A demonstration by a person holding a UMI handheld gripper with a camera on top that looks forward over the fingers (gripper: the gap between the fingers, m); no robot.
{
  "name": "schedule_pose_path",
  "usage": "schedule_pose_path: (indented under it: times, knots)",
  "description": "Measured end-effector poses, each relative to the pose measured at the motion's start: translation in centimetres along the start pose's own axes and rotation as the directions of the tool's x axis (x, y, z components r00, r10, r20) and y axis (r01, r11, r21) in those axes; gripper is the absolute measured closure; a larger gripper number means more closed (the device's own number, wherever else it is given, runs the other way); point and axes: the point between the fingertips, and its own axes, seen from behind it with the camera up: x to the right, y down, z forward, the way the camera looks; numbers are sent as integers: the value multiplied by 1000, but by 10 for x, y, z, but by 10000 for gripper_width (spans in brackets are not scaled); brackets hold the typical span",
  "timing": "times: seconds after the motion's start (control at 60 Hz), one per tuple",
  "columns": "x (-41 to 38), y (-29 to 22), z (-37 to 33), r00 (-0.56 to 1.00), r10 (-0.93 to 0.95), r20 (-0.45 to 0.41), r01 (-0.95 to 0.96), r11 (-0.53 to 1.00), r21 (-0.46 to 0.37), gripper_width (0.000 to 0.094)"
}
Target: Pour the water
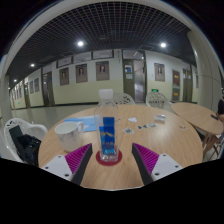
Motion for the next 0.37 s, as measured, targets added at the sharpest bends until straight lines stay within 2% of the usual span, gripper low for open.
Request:
schedule_pose_path:
  times: [0.017,0.117,0.367]
  knots:
    - [3,24,-16,1000,7,1,-7,1000,-6,93]
    - [-17,25,-51,998,64,24,-63,996,-58,86]
    - [-122,-34,-100,942,198,272,-178,979,-95,92]
